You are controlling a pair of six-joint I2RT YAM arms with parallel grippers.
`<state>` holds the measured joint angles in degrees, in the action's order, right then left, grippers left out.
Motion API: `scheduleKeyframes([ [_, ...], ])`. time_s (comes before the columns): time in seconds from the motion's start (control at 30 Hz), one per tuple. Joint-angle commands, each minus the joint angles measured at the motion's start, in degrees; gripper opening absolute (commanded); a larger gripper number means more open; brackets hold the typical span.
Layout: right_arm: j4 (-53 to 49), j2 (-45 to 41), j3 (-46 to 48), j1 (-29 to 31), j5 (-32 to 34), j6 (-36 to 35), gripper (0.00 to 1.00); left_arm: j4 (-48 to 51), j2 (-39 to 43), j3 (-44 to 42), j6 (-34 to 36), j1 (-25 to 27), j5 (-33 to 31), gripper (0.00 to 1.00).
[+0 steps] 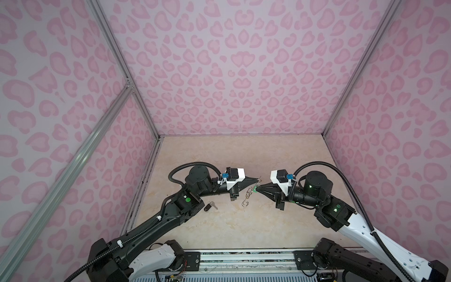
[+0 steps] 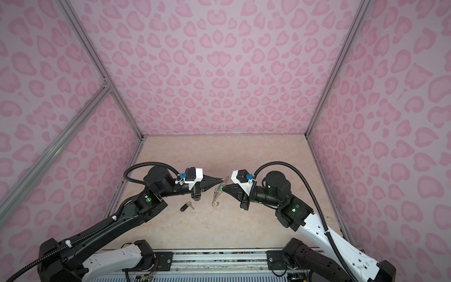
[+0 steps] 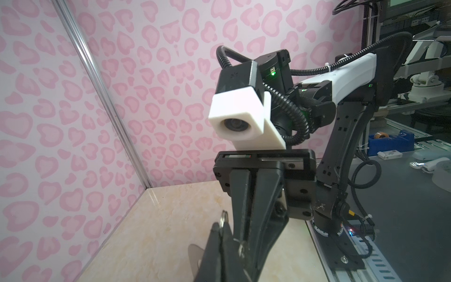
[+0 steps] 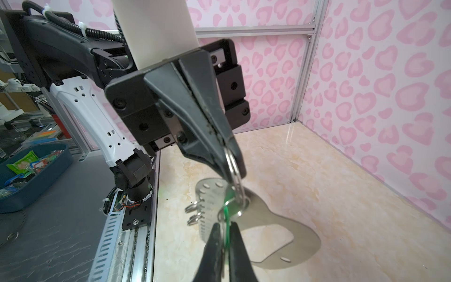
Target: Put the keys on the keyring
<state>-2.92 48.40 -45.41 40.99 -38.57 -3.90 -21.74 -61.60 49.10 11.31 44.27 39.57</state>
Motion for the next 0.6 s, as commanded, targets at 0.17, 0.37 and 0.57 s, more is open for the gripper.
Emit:
scheduleKeyframes([
  [0.17,-5.24,0.23,-2.15,0.38,1.16,-2.43,0.00,-1.20,0.52,0.56,1.57,0.10,-2.64,0.03],
  [0.37,-9.23,3.10,-5.81,3.46,4.72,-5.72,0.00,-0.28,0.74,0.39,2.47,0.69,-3.74,0.03],
  [0.57,-13.99,4.11,-8.21,5.50,8.35,-7.49,0.00,1.23,1.99,-0.31,4.06,1.21,-5.45,0.03],
])
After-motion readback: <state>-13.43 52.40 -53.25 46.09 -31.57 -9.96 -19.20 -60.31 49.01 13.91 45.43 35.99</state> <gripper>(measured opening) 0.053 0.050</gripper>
